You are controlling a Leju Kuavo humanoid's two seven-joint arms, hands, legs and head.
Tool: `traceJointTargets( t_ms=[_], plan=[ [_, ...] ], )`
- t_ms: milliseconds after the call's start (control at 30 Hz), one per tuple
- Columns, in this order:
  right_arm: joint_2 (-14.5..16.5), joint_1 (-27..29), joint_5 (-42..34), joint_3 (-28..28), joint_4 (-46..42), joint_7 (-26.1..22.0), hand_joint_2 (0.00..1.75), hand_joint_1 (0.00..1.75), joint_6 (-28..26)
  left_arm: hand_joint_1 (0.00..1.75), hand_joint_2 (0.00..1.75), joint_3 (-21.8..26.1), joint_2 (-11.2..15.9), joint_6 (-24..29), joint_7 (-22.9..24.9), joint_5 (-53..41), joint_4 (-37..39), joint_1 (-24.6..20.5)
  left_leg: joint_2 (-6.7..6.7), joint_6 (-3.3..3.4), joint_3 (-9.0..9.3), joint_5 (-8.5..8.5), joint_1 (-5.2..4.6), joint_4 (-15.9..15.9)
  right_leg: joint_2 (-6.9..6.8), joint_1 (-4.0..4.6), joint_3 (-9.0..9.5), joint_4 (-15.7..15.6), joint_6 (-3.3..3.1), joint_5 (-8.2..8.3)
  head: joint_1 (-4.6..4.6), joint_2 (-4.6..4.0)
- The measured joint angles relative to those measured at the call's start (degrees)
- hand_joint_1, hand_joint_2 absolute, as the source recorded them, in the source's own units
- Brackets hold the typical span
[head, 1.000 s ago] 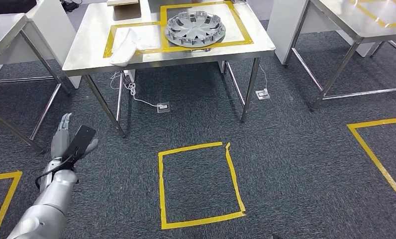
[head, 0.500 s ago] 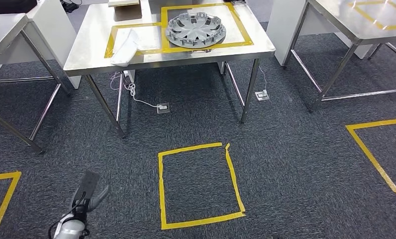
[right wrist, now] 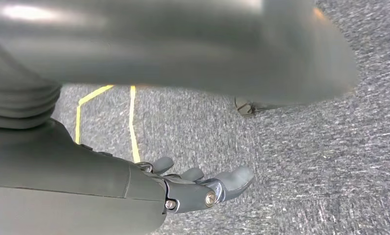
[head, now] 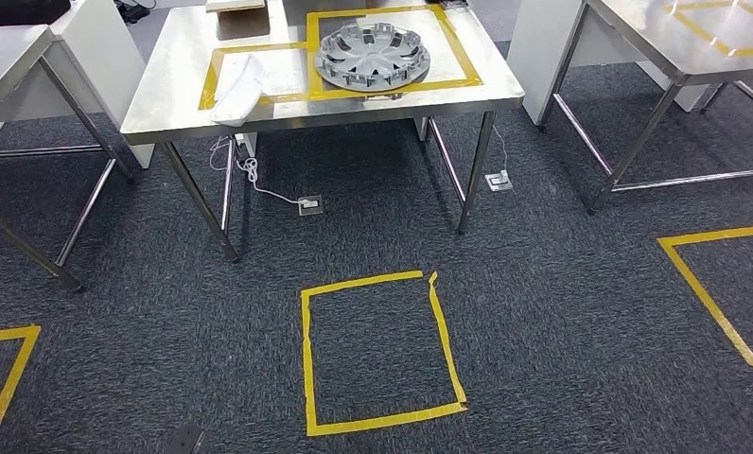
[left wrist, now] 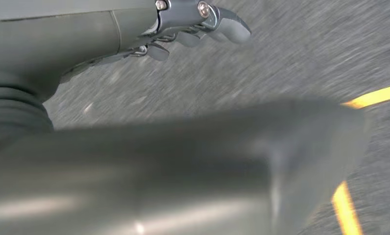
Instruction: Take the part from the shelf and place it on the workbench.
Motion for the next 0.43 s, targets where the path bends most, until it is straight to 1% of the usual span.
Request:
traceJointTargets(
  t_ms=[167, 233, 433],
  plan=[
    [-0.9, 1.3, -1.1, 3.6, -1.3, 0.3, 0.00, 0.00, -0.3, 0.00, 0.00, -2.6, -0.2, -3.7, 4.2, 7.4, -0.4, 5.8, 0.02, -0.03, 0.00, -0.12, -0.01, 0.0, 0.01, 0.00, -0.01, 0.0, 0.06, -0.19, 0.00, 0.00],
    [-1.1, 1.6, -1.5, 4.6, -1.6, 0.4, 0.00, 0.00, -0.4, 0.00, 0.00, -3.4, -0.2, -4.9, 5.5, 9.9, -0.6, 7.5, 0.03, -0.02, -0.02, -0.17, -0.01, 0.1, 0.01, 0.00, -0.01, 0.0, 0.09, -0.23, 0.00, 0.00],
    [-1.5, 1.9, -1.8, 6.2, -2.2, 0.5, 0.00, 0.00, -0.4, 0.00, 0.00, -4.5, -0.2, -5.7, 6.5, 11.6, -0.8, 9.3, 0.01, -0.02, -0.03, -0.22, 0.00, 0.1, -0.02, 0.00, 0.00, 0.0, 0.09, -0.27, 0.00, 0.00]
  ],
)
